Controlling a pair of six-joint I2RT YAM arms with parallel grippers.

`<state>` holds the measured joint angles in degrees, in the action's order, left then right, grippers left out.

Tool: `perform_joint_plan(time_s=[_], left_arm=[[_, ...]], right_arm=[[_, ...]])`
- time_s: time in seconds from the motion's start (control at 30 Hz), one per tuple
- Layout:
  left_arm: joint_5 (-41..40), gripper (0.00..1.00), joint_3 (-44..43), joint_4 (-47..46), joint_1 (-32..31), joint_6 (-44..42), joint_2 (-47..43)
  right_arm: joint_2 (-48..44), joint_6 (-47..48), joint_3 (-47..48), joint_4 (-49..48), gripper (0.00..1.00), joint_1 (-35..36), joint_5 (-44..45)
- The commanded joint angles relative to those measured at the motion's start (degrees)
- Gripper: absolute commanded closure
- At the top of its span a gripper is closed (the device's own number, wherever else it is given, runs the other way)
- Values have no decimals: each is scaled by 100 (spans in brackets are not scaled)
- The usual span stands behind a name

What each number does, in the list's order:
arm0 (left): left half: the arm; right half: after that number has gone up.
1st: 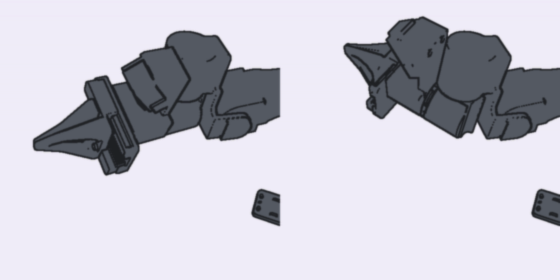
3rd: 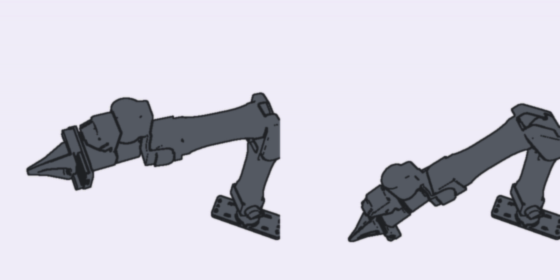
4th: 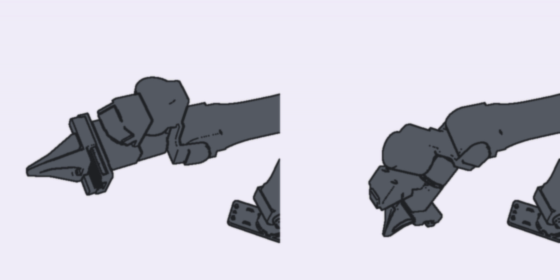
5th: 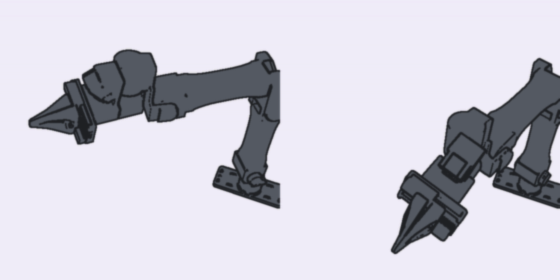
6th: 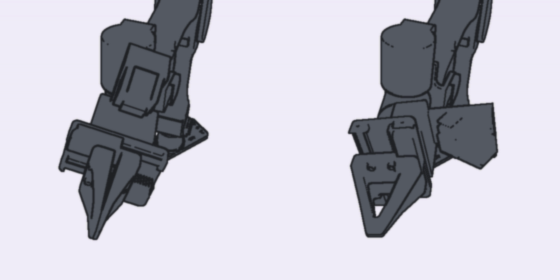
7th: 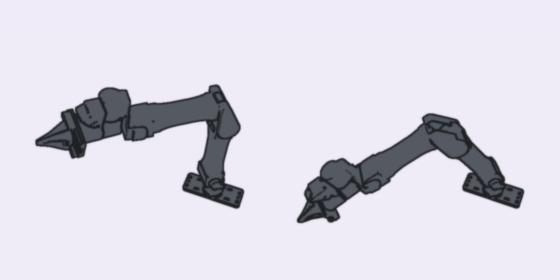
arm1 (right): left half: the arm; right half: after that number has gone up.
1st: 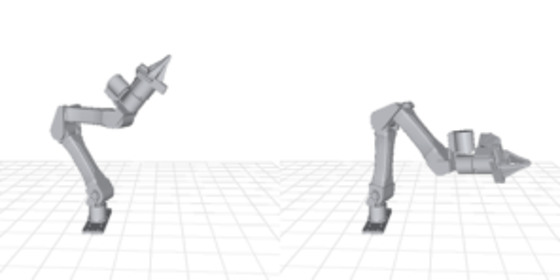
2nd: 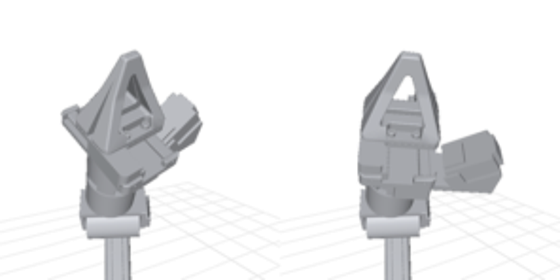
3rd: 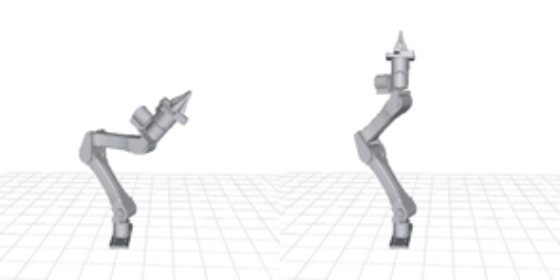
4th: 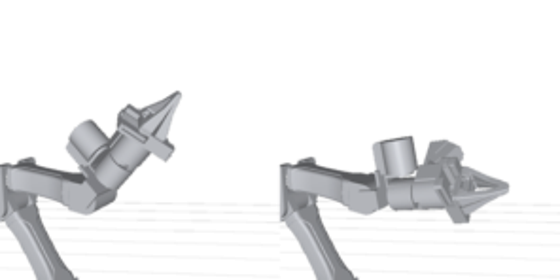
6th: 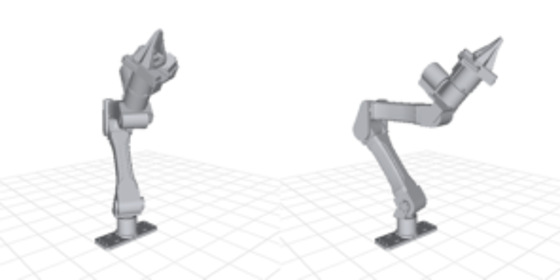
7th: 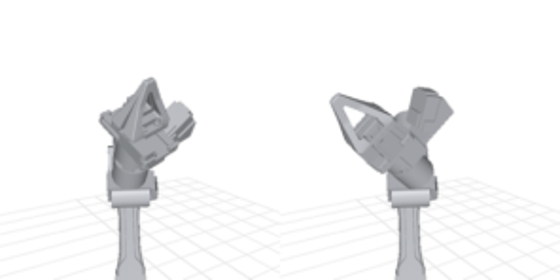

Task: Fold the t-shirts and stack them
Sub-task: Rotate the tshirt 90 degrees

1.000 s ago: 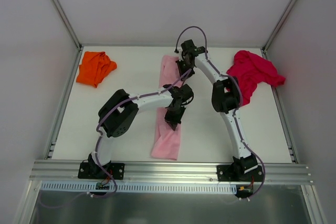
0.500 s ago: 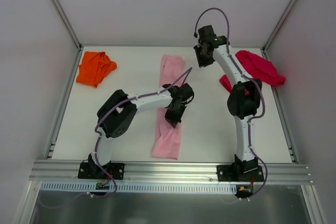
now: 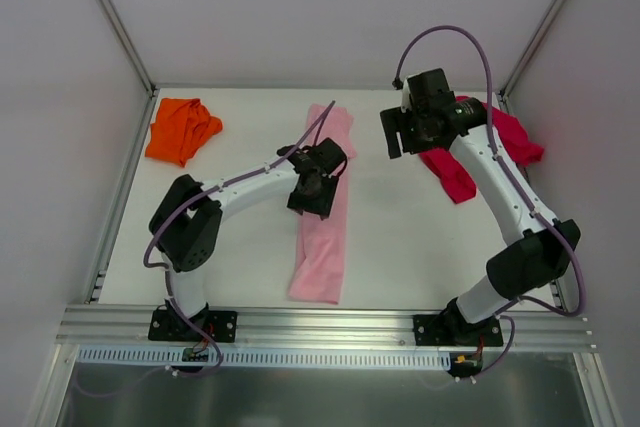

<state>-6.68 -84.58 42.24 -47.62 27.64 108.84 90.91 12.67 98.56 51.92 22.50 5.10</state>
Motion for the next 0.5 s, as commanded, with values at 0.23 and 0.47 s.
perform_joint_plan(time_s=[0.23,0.47], left_arm=[[8,46,1706,189,25,725,-2021],[-579,52,2312,1022,-476,979,-2937]], right_arm=[[-575,-89,-883,152,24,26,44],[-338,-177,-883,117,24,96,-264]])
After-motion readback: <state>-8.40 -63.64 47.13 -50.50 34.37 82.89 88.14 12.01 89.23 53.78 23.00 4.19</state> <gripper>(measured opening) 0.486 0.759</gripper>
